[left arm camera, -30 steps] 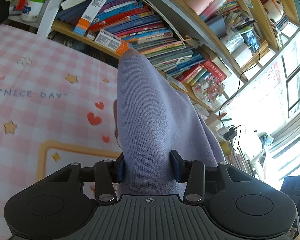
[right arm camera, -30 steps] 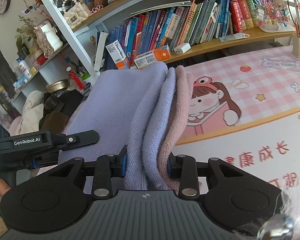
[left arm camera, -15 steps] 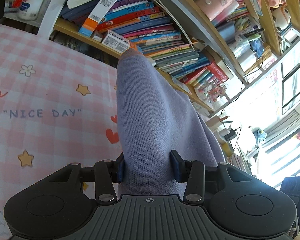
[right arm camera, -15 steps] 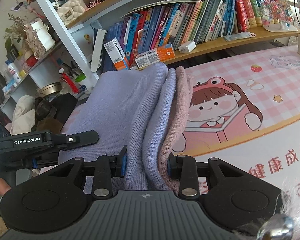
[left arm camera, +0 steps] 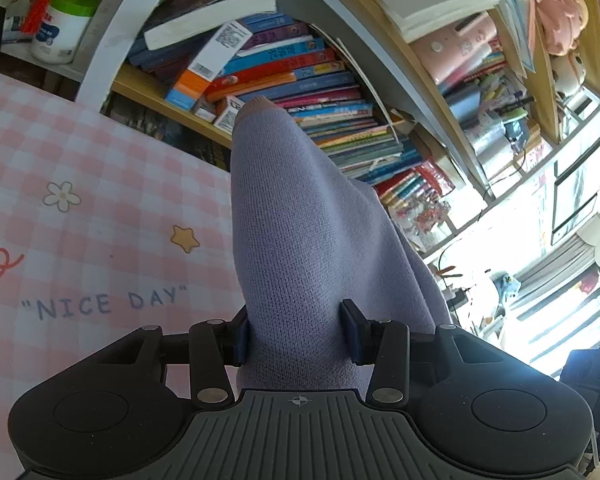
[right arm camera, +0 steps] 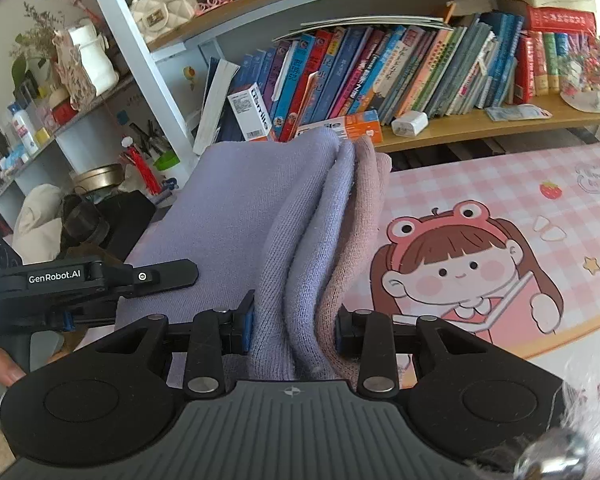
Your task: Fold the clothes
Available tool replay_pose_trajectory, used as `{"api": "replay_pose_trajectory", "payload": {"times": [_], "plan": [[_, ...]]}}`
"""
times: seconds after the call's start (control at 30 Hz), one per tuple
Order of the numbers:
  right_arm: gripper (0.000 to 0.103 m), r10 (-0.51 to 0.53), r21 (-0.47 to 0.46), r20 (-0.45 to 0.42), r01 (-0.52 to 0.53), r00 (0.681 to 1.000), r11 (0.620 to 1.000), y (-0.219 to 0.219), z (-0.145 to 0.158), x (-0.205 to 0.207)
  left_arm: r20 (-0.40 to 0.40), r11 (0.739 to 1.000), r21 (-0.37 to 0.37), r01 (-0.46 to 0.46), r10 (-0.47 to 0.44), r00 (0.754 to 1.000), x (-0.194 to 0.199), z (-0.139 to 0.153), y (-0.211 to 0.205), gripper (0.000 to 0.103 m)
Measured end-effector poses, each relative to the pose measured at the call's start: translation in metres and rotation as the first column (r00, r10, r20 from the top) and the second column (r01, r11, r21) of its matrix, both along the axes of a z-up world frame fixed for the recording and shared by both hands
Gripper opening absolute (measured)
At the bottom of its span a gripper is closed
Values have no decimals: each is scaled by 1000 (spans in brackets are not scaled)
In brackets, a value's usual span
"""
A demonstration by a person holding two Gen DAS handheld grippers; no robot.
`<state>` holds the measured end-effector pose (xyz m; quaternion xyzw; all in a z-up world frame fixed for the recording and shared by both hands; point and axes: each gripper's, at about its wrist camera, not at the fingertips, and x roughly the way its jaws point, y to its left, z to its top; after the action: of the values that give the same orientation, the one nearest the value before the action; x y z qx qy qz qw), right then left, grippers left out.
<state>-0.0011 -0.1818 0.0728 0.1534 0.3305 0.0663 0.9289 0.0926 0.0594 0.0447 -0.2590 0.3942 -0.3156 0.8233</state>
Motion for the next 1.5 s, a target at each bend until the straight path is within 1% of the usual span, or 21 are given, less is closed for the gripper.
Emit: {"api": "replay_pose_trajectory", "payload": {"times": [0.23,0.47,0.6,0.7,0.8,0.9,1.0,1.07,1.1,1.2,1.27,1.3,1.33,1.4,1.43,1.47,1.5], "plan": [[31,13,-7,-26,-14,1000,1000,9,-9,26,-24,1000,2,-13,13,1000,22,-12,11,43],[31,44,-18,-30,-44,999,999,17,-26,67,-32,999,19,-38,39,999,57,-27,23,43],[31,65,-48,-19,-66,998,997,18,-36,100,-19,997,58,-42,43,999,86,-34,22,43],[31,85,-67,-8,-85,996,994,16,-44,122,5,995,84,-50,50,999,102,-38,18,43],[31,112,-74,12,-111,994,991,12,-52,140,19,994,85,-66,64,998,117,-47,17,43],[32,131,-88,14,-129,991,988,10,-61,157,22,992,92,-82,81,996,127,-55,17,43],[32,148,-75,-3,-148,989,986,6,-74,169,1,990,110,-89,89,996,133,-67,17,43],[33,146,-48,-41,-148,988,988,3,-86,174,-22,988,128,-89,93,995,137,-77,18,43],[34,141,-34,-62,-144,988,989,2,-92,176,-26,986,139,-90,95,995,138,-81,17,45],[36,116,47,-58,-113,992,992,-9,-101,176,-25,985,143,-96,101,995,138,-85,18,48],[39,114,62,-60,-110,992,992,-11,-103,176,-20,983,153,-101,105,994,137,-84,17,49],[40,113,61,-62,-109,992,992,-12,-103,176,-16,982,160,-104,108,994,136,-84,17,50],[43,111,60,-64,-108,992,992,-12,-102,176,-9,979,173,-109,112,994,135,-82,16,51],[52,105,39,-64,-103,992,994,-12,-99,175,21,969,216,-122,121,992,131,-75,13,55],[60,97,17,-62,-97,993,995,-12,-97,173,36,963,238,-129,124,992,129,-72,11,57],[64,89,-8,-60,-89,994,996,-12,-94,171,55,956,259,-140,130,990,126,-68,10,58],[66,85,-28,-54,-87,995,996,-12,-91,169,86,946,281,-159,140,986,120,-61,11,64]]}}
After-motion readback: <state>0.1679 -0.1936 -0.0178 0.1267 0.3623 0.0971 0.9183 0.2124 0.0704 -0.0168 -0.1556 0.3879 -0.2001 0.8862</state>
